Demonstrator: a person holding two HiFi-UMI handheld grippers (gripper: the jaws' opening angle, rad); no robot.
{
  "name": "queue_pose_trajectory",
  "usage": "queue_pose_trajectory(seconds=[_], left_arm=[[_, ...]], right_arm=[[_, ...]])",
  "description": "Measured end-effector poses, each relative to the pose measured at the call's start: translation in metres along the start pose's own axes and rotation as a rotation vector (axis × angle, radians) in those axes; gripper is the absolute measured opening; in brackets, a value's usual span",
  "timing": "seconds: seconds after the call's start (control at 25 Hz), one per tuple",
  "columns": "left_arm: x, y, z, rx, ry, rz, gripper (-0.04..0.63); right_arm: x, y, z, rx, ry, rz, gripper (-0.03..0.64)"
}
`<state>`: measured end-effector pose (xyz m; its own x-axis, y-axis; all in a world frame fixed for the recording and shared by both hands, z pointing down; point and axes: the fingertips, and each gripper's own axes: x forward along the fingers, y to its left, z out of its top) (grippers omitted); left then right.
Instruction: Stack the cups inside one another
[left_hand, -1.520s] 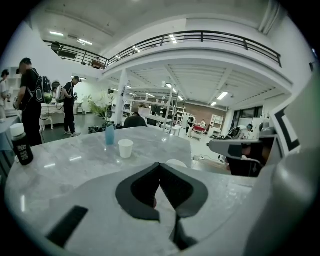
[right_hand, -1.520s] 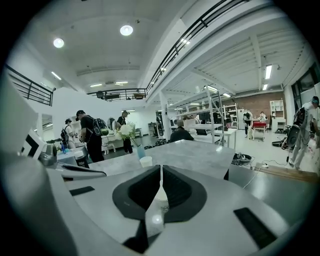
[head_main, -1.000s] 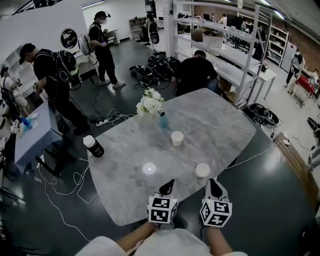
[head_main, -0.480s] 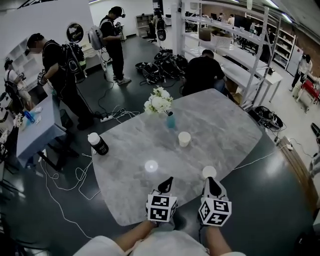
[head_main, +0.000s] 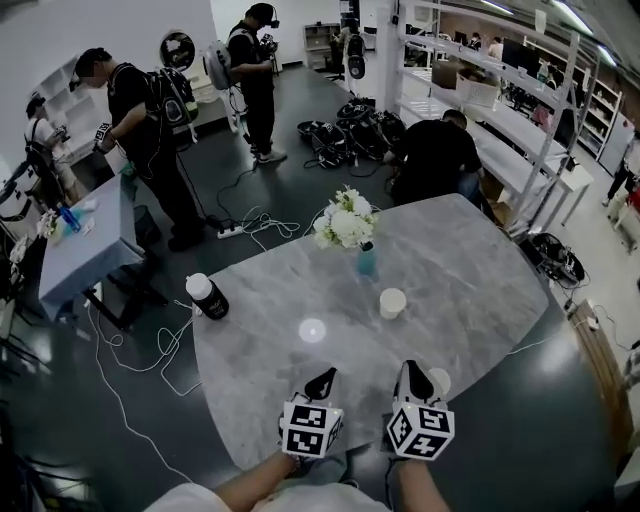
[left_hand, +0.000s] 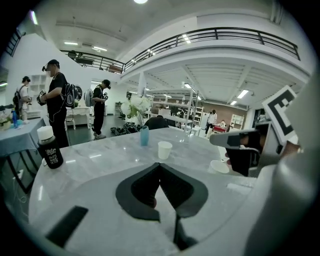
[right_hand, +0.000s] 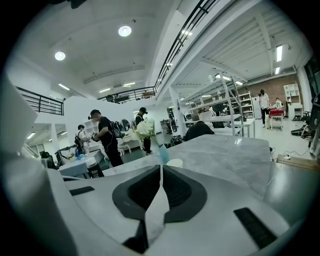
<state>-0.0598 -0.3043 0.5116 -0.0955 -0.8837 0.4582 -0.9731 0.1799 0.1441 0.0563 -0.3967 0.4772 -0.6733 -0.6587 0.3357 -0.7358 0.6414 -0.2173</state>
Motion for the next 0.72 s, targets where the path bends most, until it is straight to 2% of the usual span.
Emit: queue_pose_trajectory(seconds=[0.2, 0.4, 0.56, 0.72], left_arm=[[0.015, 0.026, 0.003, 0.0, 0.015, 0.037, -0.005], [0.034, 0.041, 0.002, -0.036, 0.029, 0.051, -0.005], [0.049, 0.052, -0.004, -0.048, 0.044, 0.066, -0.005], [0.066, 0.062, -0.017, -0.056, 0.074, 0.069, -0.005]], right_arm=[[0.042, 0.003, -0.001, 0.021, 0.022, 0.002, 0.02], [0.077, -0.004, -0.006, 0.035, 0.047, 0.0, 0.023], [0.103, -0.01, -0.019, 0.053, 0.091, -0.004, 0.097], [0.126, -0.013, -0.03, 0.054, 0.123, -0.009, 0.117]])
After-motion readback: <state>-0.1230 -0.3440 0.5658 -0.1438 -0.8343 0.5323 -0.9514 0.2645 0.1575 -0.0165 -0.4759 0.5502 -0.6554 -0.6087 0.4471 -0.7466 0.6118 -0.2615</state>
